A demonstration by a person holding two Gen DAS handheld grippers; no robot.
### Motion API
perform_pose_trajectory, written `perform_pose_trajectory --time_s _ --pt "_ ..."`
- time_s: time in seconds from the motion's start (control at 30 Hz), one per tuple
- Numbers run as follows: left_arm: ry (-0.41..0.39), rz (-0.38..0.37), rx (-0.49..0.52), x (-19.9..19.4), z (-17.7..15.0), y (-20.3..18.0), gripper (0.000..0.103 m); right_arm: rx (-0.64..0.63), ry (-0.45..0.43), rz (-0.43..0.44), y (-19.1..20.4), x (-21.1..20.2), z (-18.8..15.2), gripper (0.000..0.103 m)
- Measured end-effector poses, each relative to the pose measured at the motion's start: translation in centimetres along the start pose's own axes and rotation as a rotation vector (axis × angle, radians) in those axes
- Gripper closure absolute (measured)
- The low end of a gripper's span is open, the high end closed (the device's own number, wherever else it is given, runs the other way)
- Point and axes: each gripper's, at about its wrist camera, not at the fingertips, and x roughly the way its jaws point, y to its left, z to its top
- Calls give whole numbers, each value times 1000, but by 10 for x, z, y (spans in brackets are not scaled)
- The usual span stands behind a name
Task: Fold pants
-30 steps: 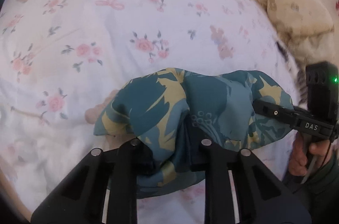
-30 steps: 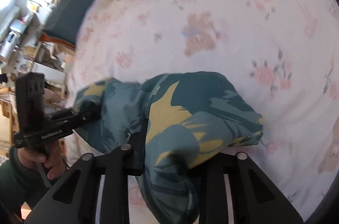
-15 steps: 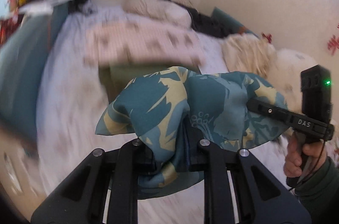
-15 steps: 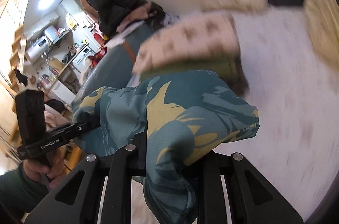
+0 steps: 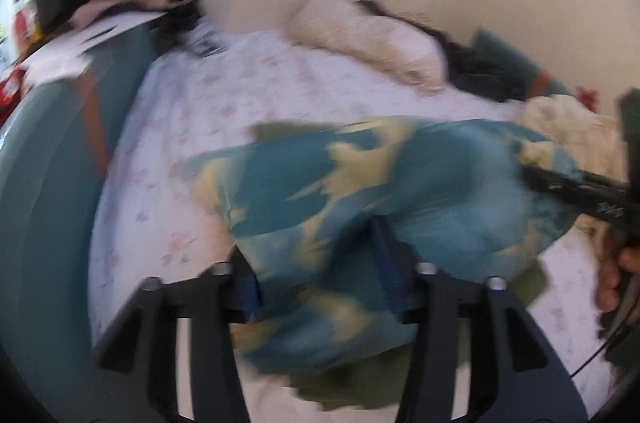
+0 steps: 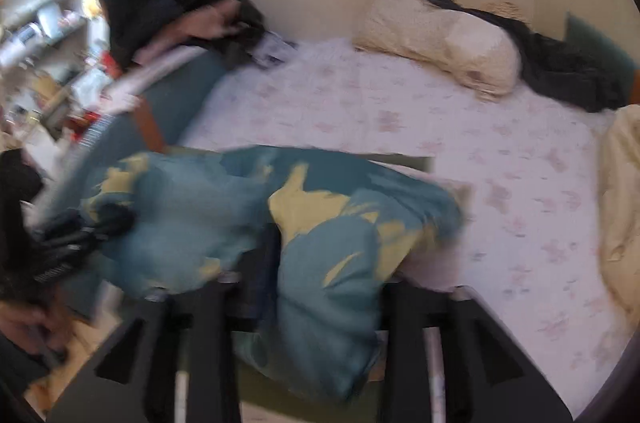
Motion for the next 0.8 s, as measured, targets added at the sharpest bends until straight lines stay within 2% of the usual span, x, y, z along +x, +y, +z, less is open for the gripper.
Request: perform_pose_trajectory --time_s 0.07,0.13,0.23,0.37,0.53,0.57,0.63,0.67,0.7,0.77,0.8 --pt "6 76 -54 8 -8 23 52 14 13 -82 -16 5 -5 66" --pt "42 52 -132 12 -14 40 51 31 32 -149 -30 7 -10 66" --pt "13 110 -93 1 -20 35 50 25 76 -291 -45 3 -19 65" --pt "-27 159 -40 -31 -34 26 33 50 17 -229 -47 -36 -27 65" --pt "-43 192 -76 -83 -58 13 30 -1 -47 -165 -12 -96 -50 62" --pt "-71 197 -84 -100 -68 9 30 2 -65 -142 -1 -114 -61 59" --pt "-122 187 -84 -136 -91 -6 24 4 -92 -104 14 -137 -79 41" --pt "-133 176 -83 -150 -100 -12 17 9 -117 -88 25 -155 -94 23" --pt "-144 153 -79 -163 -109 -18 15 11 -132 -85 34 -169 -107 13" --pt "-145 133 -66 -195 -133 -35 13 12 -152 -81 48 -192 -134 12" --pt "-148 122 -70 -207 -143 -40 7 3 -155 -95 59 -206 -150 11"
